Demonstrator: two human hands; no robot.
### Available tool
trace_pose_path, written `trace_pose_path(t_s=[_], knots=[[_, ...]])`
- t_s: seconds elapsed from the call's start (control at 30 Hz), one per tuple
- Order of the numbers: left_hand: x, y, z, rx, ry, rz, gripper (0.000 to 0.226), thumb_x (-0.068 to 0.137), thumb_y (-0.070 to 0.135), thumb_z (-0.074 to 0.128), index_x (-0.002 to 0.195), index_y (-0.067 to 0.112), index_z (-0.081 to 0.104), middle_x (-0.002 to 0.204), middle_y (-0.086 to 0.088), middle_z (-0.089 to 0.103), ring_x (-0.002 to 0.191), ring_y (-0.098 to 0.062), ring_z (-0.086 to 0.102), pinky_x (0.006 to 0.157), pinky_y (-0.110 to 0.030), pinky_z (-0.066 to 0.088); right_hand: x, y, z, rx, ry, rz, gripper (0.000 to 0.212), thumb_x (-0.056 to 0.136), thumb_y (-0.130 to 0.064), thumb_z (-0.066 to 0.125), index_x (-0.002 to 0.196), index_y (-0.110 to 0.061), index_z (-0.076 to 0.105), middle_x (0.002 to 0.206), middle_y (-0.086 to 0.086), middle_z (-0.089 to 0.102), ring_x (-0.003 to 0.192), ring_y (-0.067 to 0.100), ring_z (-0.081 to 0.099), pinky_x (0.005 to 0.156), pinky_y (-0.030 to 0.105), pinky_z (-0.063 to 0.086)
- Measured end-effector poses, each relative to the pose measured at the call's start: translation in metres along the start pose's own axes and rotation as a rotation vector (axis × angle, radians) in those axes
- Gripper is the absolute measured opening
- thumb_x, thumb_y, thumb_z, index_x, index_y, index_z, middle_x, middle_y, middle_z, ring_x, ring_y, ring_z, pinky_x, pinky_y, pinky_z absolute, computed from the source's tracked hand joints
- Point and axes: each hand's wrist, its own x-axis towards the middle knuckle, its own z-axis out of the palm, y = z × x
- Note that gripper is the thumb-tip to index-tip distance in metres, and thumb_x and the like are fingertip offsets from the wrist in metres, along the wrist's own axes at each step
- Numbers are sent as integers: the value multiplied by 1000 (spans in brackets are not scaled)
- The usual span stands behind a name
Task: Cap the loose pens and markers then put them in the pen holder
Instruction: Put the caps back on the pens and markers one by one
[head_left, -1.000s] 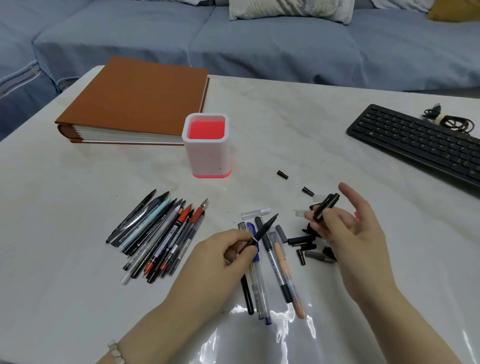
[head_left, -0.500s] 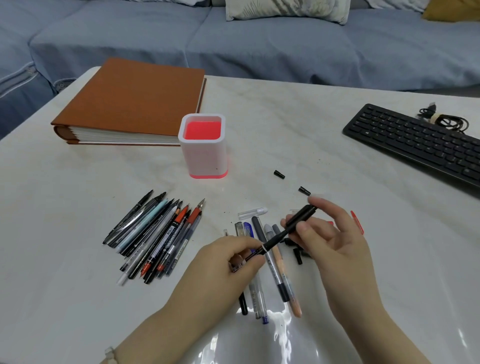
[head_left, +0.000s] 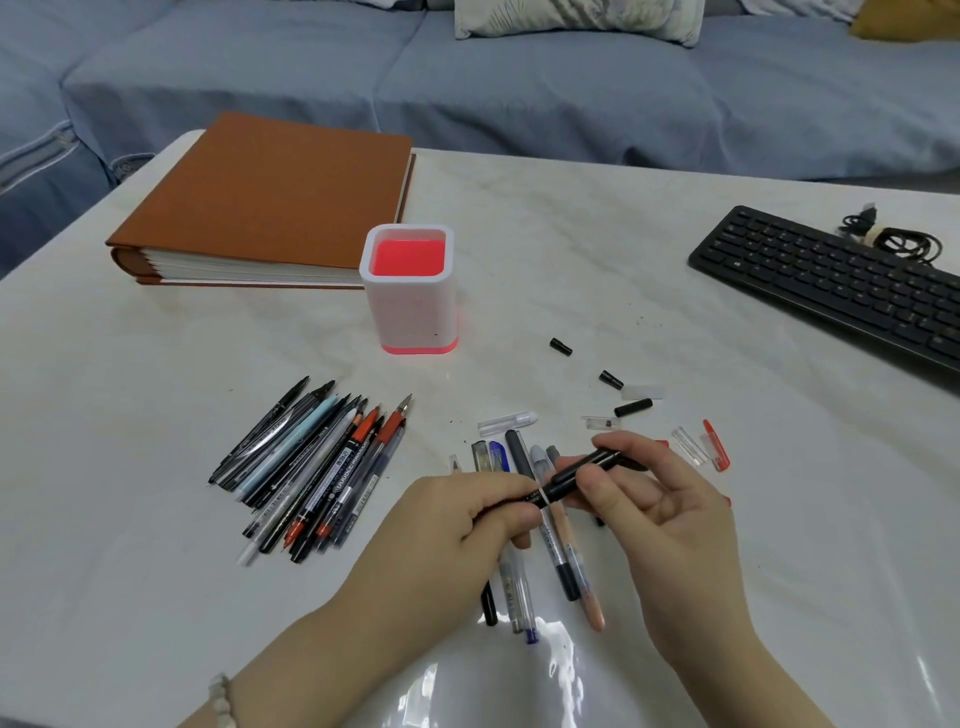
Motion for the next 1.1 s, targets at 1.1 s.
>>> trace_pose_path(t_s=[1.1], knots=[[10,-8,-20,-559,363,-343,12,74,-10,62,73,-1,68,65,-14,72,71,-29,72,70,-30,59,54,25,-51,-1500,-335,-201,25,94,-24,42,112,-21,60,114,-5,53,112,14,46,83,26,42]])
